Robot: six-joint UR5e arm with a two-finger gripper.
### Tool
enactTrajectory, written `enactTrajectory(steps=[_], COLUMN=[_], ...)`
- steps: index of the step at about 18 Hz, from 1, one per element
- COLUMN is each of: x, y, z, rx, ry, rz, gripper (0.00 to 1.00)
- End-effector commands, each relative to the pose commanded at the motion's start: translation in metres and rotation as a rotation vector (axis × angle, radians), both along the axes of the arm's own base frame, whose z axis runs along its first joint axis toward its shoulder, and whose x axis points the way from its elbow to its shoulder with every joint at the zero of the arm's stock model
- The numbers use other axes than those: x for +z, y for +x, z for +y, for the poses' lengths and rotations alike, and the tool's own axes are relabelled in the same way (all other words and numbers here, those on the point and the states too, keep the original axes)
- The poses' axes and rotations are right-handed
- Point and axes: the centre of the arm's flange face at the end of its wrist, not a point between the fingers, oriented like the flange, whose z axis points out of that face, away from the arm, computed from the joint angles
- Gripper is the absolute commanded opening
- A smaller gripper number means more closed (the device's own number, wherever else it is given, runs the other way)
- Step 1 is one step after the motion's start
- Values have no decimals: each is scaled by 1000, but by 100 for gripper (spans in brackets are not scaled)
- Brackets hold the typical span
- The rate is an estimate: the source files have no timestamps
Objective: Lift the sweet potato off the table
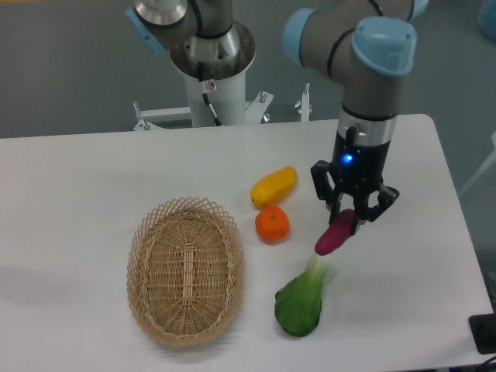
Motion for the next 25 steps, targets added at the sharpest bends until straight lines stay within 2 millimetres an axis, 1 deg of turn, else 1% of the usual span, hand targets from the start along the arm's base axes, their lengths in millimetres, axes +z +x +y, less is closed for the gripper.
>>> enactTrajectory(steps=[4,8,11,25], x=[10,11,12,9], y=[16,25,26,24], z=[13,22,23,23], rx=[-27,-18,-6,-2], ry=[12,16,19,11], rz=[12,3,1,0], gripper=[32,32,32,32])
